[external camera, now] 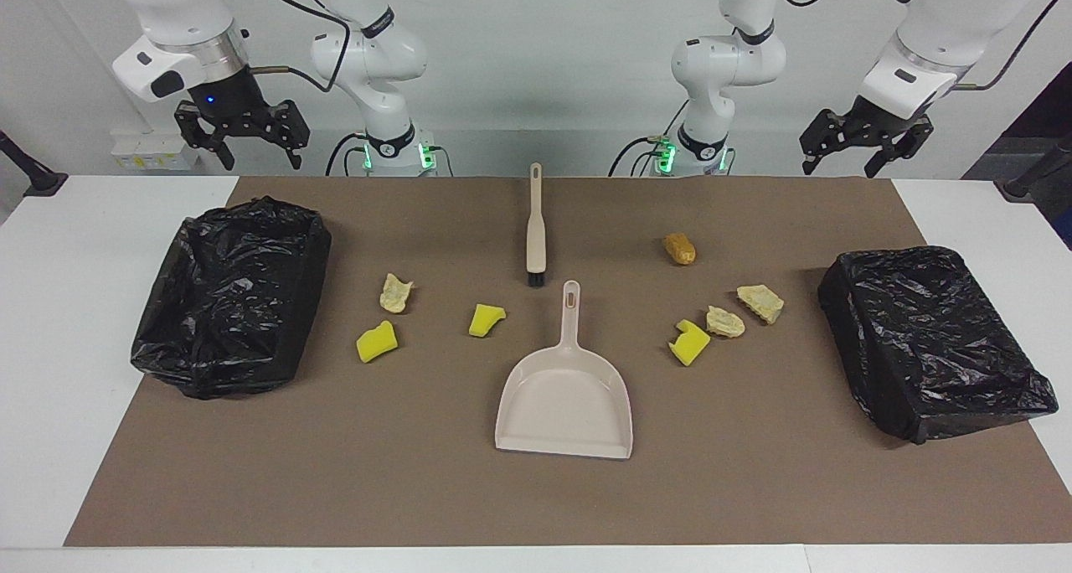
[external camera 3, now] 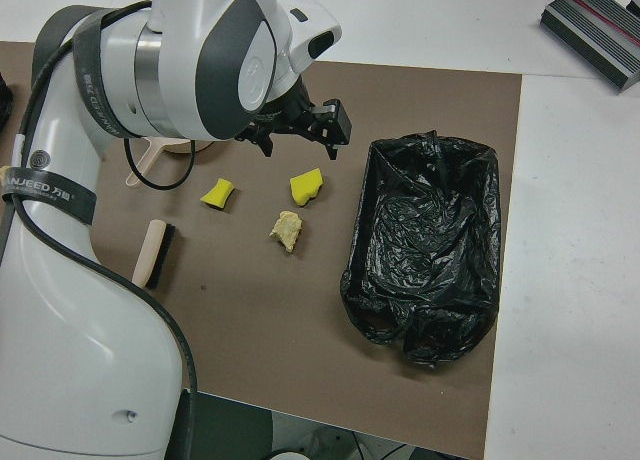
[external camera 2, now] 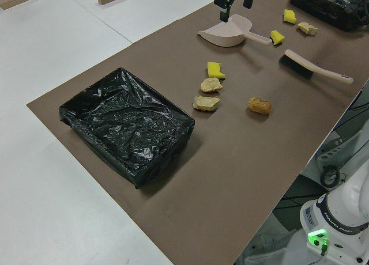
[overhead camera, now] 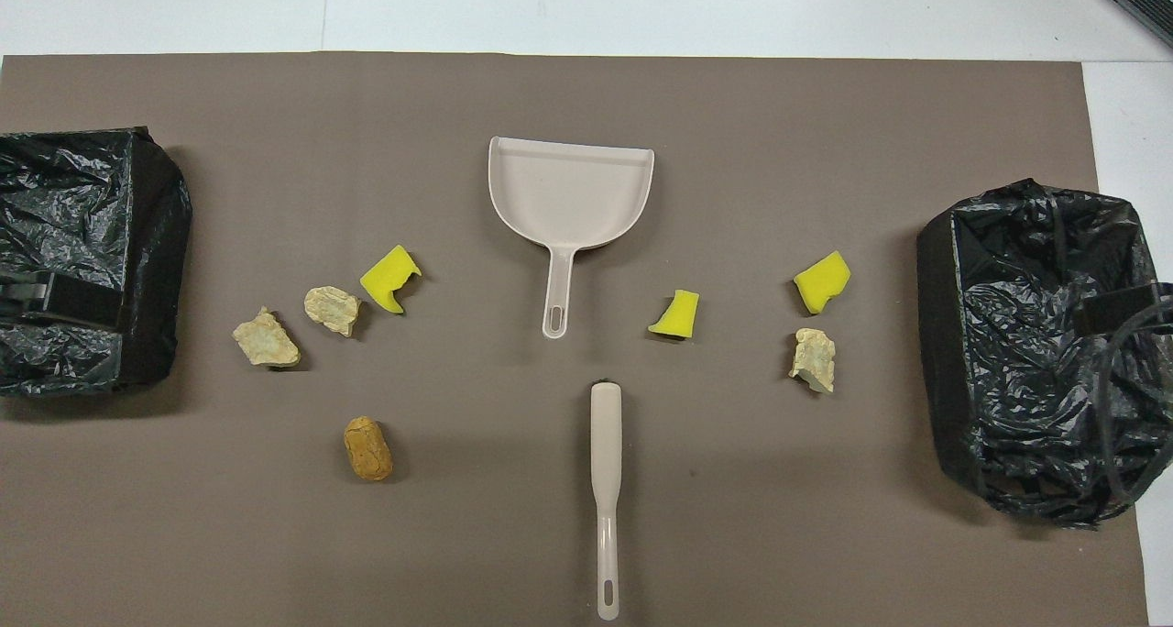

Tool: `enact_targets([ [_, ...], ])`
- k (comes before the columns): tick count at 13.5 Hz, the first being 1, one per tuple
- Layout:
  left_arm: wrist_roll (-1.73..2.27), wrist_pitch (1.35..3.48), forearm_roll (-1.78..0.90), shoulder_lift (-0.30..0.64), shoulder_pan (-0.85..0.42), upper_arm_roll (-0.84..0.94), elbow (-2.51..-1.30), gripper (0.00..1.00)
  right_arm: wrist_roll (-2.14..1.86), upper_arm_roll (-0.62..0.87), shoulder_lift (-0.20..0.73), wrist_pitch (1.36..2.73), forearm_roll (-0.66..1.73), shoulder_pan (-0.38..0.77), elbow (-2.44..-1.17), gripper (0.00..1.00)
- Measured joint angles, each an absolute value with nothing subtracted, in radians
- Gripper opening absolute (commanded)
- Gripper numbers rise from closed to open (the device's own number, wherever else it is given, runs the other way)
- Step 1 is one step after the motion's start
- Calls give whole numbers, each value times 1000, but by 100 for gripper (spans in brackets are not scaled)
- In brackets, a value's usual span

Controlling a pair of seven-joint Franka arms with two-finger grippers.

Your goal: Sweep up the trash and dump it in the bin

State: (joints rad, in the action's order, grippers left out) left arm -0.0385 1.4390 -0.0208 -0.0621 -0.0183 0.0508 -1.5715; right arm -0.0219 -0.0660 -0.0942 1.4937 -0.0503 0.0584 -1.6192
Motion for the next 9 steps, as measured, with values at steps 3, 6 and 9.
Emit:
enact_targets([
  [3, -38, 1448, -24, -61, -22, 54, -1603, 100, 123, -62, -78, 1527, -41, 127, -1620, 100],
  [6, -25, 1534, -50, -64, -52, 60, -1683, 100, 325, -55, -15, 1632, 38, 208, -1622, 100],
  [9, 40, 1705, -83, -93, -135, 65, -1842, 100, 528, -49, 112, 1774, 53, 333, -1594, 100],
])
